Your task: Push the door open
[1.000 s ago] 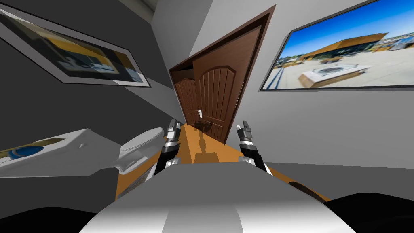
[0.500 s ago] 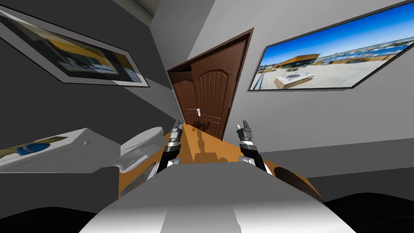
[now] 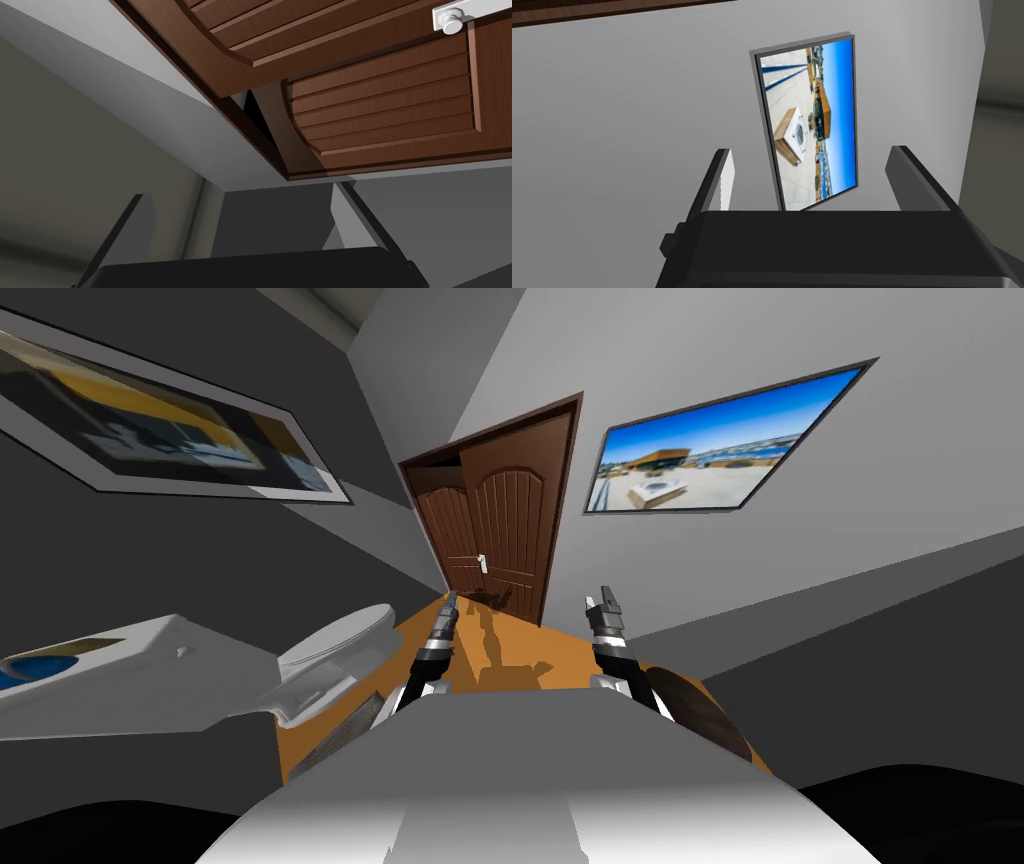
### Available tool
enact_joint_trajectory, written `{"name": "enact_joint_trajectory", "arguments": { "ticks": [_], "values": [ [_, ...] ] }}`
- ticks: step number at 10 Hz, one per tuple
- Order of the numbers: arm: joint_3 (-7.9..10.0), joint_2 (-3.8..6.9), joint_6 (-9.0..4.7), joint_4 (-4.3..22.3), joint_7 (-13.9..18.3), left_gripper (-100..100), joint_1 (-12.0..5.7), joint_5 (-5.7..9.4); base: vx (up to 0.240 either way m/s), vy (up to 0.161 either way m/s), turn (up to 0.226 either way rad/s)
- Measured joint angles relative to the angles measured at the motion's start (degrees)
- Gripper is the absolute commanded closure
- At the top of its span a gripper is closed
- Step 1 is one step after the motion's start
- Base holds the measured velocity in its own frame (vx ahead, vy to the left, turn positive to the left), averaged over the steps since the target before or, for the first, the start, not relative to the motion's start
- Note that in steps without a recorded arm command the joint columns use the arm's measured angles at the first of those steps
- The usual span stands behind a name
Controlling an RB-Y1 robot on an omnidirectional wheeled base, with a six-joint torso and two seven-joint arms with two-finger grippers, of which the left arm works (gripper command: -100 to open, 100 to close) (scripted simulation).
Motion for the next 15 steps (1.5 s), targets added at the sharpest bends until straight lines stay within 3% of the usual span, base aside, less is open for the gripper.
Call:
{"name": "enact_joint_trajectory", "arguments": {
  "ticks": [5,7,12,15],
  "values": [
    [-2.95,2.35,5.50,3.1,-3.1,-100,-1.14,-3.64,-0.075,-0.007,-0.219],
    [-3.34,3.72,7.53,4.4,-3.7,-100,-2.08,-4.54,-0.038,-0.002,-0.203],
    [-6.14,5.49,12.13,6.8,-6.5,-100,-3.11,-7.87,0.002,0.023,-0.189],
    [-7.77,7.03,15.76,8.0,-8.0,-100,-4.21,-9.84,0.013,0.037,-0.238]
  ]
}}
